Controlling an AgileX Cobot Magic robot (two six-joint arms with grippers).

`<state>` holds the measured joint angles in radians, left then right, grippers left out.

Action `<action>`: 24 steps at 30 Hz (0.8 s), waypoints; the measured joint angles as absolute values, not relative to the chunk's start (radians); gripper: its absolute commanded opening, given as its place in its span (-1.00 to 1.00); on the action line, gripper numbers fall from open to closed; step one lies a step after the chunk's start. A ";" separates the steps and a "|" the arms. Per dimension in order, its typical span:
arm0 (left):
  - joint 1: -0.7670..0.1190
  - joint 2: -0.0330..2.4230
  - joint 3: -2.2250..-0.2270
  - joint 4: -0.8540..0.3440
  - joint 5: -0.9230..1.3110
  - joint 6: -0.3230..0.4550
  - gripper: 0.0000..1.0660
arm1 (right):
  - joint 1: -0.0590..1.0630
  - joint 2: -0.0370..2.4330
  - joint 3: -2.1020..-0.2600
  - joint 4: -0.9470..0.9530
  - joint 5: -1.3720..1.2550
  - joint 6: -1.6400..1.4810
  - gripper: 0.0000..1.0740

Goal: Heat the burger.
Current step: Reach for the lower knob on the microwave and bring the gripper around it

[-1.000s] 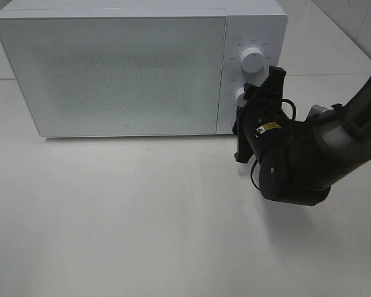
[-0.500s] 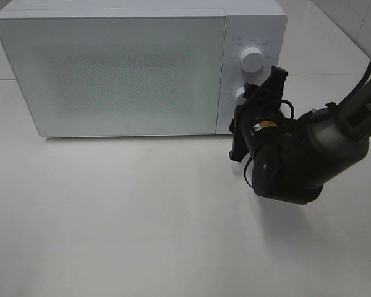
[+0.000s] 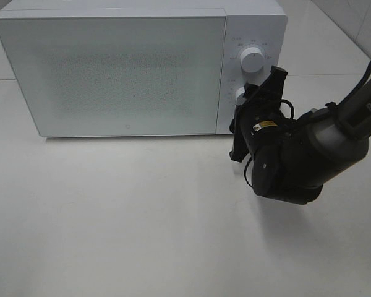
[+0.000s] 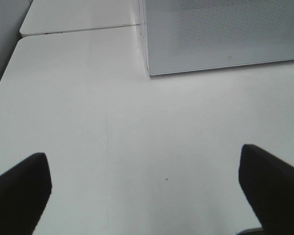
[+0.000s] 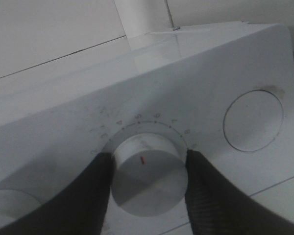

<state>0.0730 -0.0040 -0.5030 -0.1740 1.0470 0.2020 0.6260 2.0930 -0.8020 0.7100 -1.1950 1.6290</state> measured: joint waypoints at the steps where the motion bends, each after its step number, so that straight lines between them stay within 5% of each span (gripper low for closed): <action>1: 0.073 -0.004 -0.503 -0.174 1.047 0.202 0.84 | 0.626 2.091 -0.802 0.711 -1.193 1.621 -0.64; 12: 0.073 -0.004 -0.503 -0.174 1.047 0.202 0.84 | 0.625 2.037 -0.774 0.626 -1.146 1.477 0.43; 24: 0.073 -0.004 -0.503 -0.174 1.047 0.202 0.84 | 0.624 1.878 -0.602 0.585 -0.956 1.172 0.39</action>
